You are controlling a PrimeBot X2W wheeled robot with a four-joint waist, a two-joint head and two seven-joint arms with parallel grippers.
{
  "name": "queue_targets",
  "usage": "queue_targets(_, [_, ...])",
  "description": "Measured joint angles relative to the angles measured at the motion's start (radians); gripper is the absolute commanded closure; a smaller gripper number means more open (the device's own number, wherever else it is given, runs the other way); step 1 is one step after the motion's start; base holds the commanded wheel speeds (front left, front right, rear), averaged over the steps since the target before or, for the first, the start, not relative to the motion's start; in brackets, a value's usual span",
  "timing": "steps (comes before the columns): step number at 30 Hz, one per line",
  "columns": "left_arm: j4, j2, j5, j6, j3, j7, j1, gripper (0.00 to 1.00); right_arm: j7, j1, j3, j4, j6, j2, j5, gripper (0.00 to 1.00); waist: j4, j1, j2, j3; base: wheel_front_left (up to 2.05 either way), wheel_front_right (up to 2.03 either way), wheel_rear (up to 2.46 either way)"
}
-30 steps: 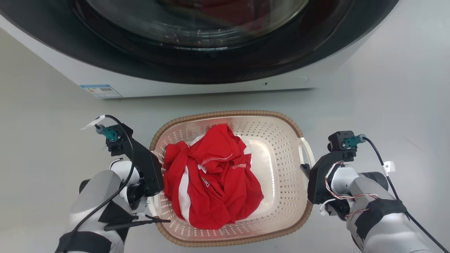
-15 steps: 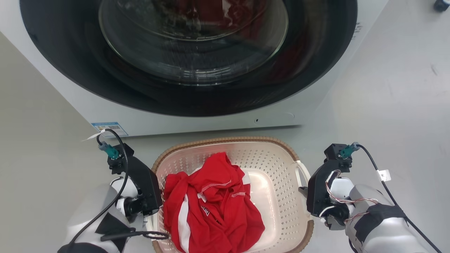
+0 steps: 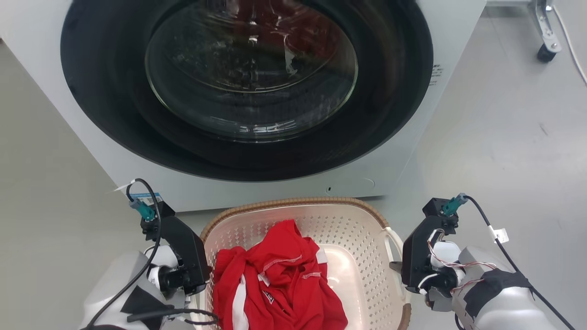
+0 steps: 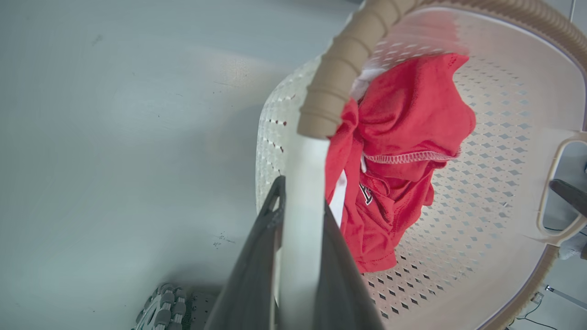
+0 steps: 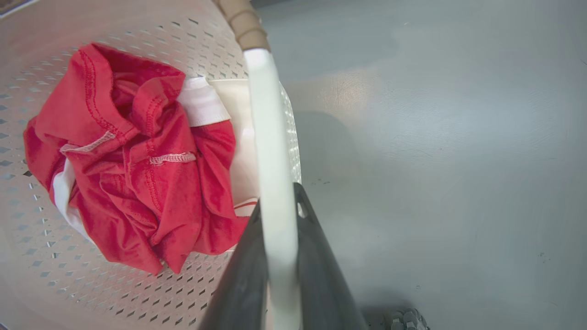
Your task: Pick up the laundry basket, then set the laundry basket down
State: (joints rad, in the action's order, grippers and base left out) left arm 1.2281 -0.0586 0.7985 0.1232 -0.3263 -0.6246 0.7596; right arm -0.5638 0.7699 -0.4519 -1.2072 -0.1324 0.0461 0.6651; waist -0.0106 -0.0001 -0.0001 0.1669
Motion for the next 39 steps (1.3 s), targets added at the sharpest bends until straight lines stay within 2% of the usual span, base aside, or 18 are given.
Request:
queue_targets(19, [0.020,-0.004,0.054,0.000,-0.002,-0.080,-0.066,1.00,-0.096,-0.044,-0.002,-0.032,0.000,-0.004,0.052,1.00,0.002,0.0000,0.0000,-0.161,0.00,0.00,0.00])
queue_targets(39, [0.019,-0.011,0.071,-0.001,-0.003,-0.088,-0.078,1.00,-0.121,-0.061,-0.032,0.000,0.001,0.000,0.106,1.00,0.010,0.0001,0.0001,-0.182,0.00,0.00,0.00])
